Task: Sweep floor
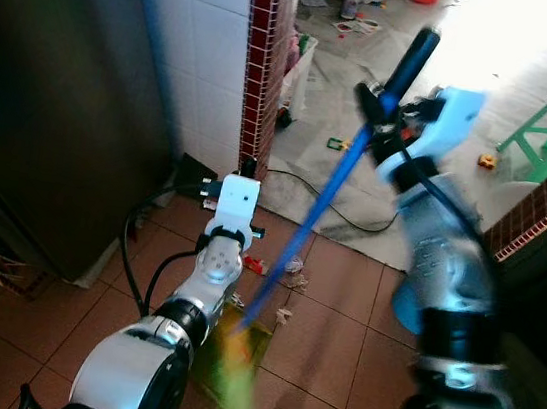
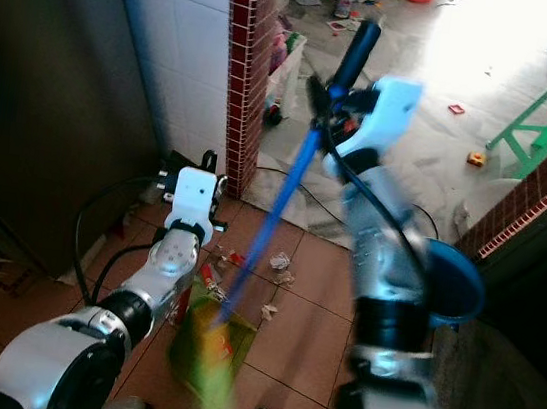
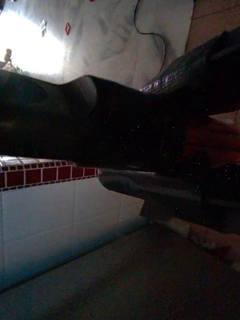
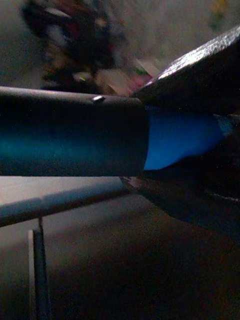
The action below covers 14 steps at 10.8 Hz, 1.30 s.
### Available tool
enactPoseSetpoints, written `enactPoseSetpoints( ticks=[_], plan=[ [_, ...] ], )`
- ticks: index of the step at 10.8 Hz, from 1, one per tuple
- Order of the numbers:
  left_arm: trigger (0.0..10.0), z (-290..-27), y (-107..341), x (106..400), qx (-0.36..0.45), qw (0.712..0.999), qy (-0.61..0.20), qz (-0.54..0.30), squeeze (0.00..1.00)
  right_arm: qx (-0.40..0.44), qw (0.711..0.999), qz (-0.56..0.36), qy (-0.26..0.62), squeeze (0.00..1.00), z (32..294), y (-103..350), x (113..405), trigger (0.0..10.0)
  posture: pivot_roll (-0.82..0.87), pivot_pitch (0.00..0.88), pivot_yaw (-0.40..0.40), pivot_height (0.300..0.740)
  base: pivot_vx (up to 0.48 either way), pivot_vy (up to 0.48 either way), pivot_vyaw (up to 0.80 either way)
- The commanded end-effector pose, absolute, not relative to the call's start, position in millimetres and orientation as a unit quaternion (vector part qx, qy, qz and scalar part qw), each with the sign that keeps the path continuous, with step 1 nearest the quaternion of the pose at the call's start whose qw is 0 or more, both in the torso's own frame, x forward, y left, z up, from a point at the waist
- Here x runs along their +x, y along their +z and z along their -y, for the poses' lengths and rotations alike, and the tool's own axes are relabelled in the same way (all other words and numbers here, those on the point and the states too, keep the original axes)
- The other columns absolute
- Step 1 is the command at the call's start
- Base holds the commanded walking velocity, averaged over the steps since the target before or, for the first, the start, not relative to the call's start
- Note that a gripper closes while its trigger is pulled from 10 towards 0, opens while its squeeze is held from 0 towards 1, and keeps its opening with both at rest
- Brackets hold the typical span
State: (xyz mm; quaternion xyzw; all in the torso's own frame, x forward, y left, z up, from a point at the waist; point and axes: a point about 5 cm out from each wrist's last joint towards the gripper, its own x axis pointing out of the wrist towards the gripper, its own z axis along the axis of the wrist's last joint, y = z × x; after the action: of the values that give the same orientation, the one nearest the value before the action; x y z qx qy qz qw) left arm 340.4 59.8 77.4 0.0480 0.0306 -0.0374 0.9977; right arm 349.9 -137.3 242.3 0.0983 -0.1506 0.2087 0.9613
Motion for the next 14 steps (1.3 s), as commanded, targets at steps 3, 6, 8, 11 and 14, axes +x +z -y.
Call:
enactPoseSetpoints(
  ticks=[3, 6, 8, 11, 14],
  plan=[
    [10.0, -58.2, 67.0, 334.2, 0.0, 0.998, -0.035, -0.058, 0.0, 0.01, 0.96, 0.229, 0.159, 0.0, 166.4, 263.2, 345.7, 10.0, -0.11, 0.036, -0.02, 0.74, 0.0, 0.0, 0.0],
    [10.0, -59.4, 85.6, 344.2, -0.024, 0.997, -0.078, -0.017, 0.0, -0.083, 0.981, 0.168, 0.047, 0.0, 191.2, 213.1, 344.1, 10.0, -0.11, 0.023, -0.008, 0.74, 0.0, 0.0, 0.0],
    [10.0, -59.4, 112.4, 353.4, -0.091, 0.987, -0.127, 0.04, 0.0, -0.064, 0.992, 0.111, -0.016, 0.0, 199.3, 175.0, 338.4, 10.0, -0.06, 0.012, -0.008, 0.74, 0.0, 0.0, 0.0],
    [10.0, -77.5, 138.3, 354.2, -0.118, 0.981, -0.107, 0.108, 0.0, -0.08, 0.992, 0.092, -0.019, 0.0, 184.6, 150.2, 338.8, 10.0, -0.03, 0.0, 0.005, 0.74, 0.0, 0.0, 0.0],
    [10.0, -90.3, 142.1, 343.0, -0.097, 0.982, -0.104, 0.124, 0.0, -0.085, 0.992, 0.09, 0.0, 0.0, 174.1, 152.5, 342.4, 10.0, -0.01, 0.014, 0.0, 0.74, 0.0, 0.0, 0.0]
  ],
)
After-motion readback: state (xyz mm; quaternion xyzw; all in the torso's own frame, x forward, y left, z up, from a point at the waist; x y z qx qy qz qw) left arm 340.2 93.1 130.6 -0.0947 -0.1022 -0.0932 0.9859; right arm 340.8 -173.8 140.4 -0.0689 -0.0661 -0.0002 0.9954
